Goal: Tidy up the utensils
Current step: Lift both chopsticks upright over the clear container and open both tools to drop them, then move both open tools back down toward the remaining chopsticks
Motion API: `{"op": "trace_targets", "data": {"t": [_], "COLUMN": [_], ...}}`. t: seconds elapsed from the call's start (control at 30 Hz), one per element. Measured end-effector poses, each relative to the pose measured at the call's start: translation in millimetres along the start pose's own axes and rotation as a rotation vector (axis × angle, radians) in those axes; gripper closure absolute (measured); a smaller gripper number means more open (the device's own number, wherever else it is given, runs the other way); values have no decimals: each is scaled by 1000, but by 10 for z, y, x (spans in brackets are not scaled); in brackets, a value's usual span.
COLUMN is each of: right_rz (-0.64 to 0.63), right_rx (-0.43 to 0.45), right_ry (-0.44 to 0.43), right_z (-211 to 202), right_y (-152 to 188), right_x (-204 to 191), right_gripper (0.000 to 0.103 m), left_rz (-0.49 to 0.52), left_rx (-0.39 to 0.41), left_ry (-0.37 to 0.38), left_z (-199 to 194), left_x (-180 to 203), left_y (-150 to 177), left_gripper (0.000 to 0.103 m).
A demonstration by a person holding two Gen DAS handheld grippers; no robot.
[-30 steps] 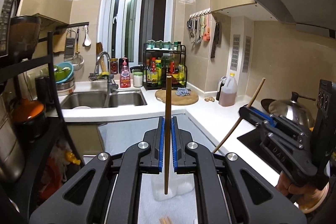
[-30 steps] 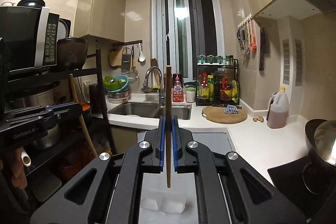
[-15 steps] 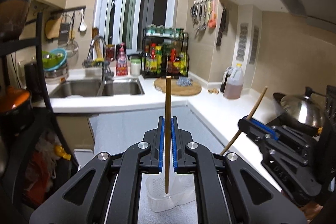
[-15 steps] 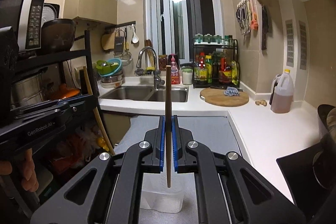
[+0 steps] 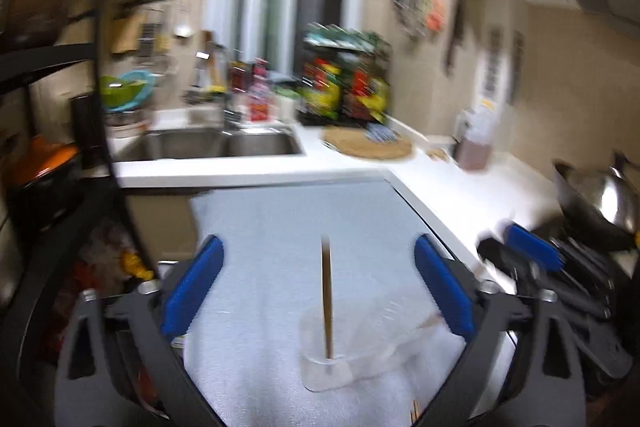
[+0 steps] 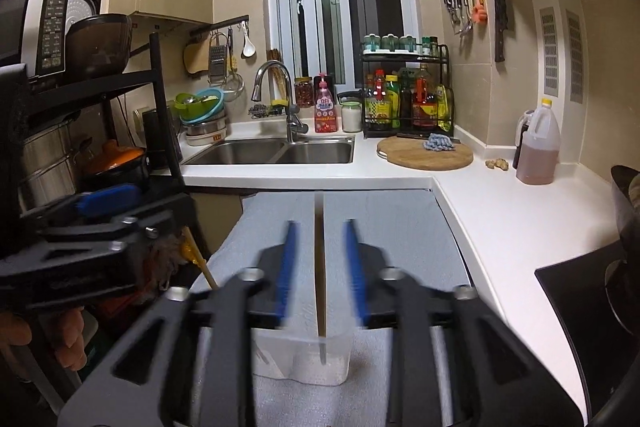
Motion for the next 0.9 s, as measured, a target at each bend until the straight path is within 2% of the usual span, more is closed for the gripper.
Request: {"op": "trace_targets", "data": {"t": [0.13,0.27,0.4,0.63,0.9], "right_rz": [19,39,41,52,78], "right_rx": [4,-2,-32,-78,-128], "right_ry": [20,40,43,44,36], "right_z": [-191,-463,-754,-1351,-1870], "right_y": [131,326,597,1135,1697], "right_x": [63,114,110,72,24], "right_gripper": [44,31,25,19,19], "left_rz": [-20,5,-11,-86,-92], "left_rx": [-46,-61,-74,-98,-135], "left_ry": [-17,-46,-58,-87,-135], "left_z": [-136,-416,-721,-1286,-1701], "left_x": [-59,-22,16,48,146], "left_y": [131,332,581,1153,1738], "left_gripper": [9,9,9,9,9]}}
Point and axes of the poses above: each gripper's, at about its wrist camera, not at the fingertips, and z roughly the way its jaws point, x to its right, y to its underside, the point moved 5 cm from there along z, roughly the way its jaws point, and after that the axes turned 7 degrees about y, right-handed, at the moved point
